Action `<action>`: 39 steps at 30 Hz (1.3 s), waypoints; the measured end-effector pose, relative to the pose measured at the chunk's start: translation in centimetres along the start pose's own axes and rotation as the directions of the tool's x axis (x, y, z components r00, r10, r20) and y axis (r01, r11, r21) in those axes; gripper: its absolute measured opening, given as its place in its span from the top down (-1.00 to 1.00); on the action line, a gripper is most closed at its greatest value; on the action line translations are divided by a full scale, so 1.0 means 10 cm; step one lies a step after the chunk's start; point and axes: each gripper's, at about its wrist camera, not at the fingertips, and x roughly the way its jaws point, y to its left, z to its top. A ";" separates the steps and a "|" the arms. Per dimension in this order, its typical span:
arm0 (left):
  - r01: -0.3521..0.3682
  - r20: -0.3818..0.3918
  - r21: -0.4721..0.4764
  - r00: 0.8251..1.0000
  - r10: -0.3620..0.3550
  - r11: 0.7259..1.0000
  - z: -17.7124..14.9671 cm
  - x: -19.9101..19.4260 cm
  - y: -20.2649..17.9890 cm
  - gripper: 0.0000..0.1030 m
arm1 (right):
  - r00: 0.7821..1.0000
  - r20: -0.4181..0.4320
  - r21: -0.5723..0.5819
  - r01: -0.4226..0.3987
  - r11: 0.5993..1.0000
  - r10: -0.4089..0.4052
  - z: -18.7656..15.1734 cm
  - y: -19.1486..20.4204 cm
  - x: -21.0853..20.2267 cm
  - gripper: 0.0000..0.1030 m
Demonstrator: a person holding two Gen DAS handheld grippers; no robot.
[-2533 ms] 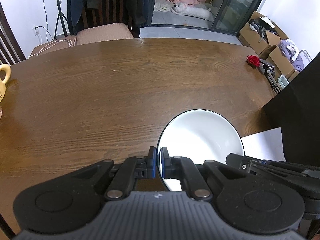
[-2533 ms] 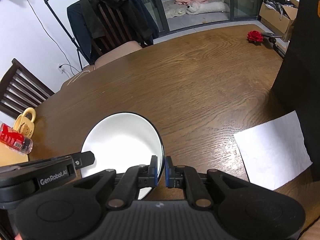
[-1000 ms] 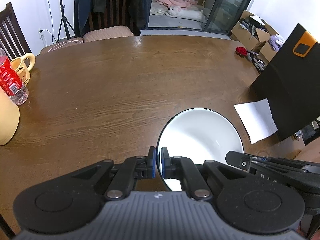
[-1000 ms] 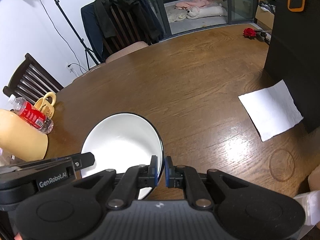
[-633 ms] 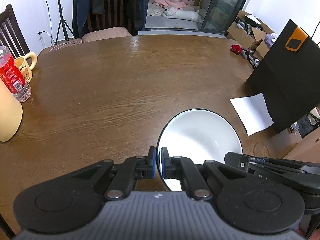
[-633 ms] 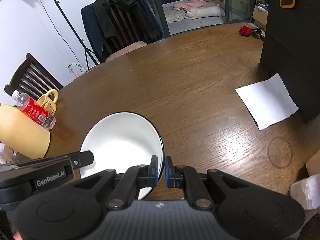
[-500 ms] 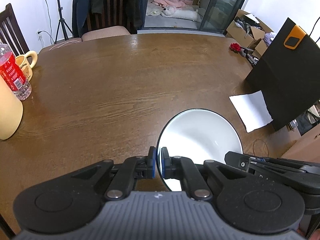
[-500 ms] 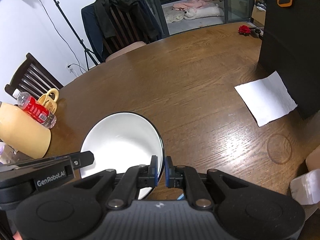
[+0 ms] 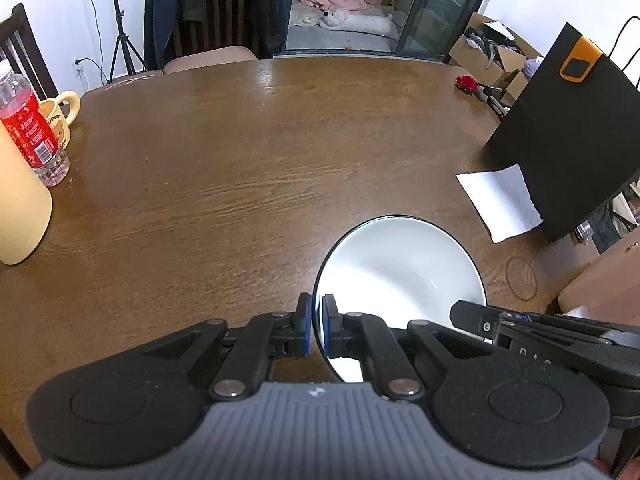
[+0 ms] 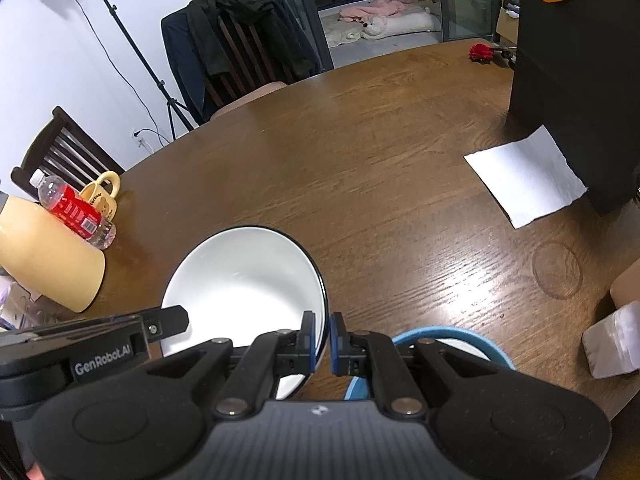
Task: Organize plates and bowls
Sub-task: 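Lower the small white bowl into the white bowl inside the blue bowl with both tools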
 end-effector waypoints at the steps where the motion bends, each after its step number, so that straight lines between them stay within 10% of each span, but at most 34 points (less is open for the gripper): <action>1: 0.000 -0.001 0.002 1.000 0.000 1.000 -0.02 -0.01 0.01 0.89 | 1.000 0.001 0.001 0.001 1.000 -0.001 -0.02 0.00 -0.01 0.87; 39: 0.020 -0.028 0.057 0.999 -0.018 0.998 -0.46 -0.09 -0.34 0.88 | 0.999 0.015 0.042 0.038 0.998 -0.038 -0.47 -0.32 -0.28 0.87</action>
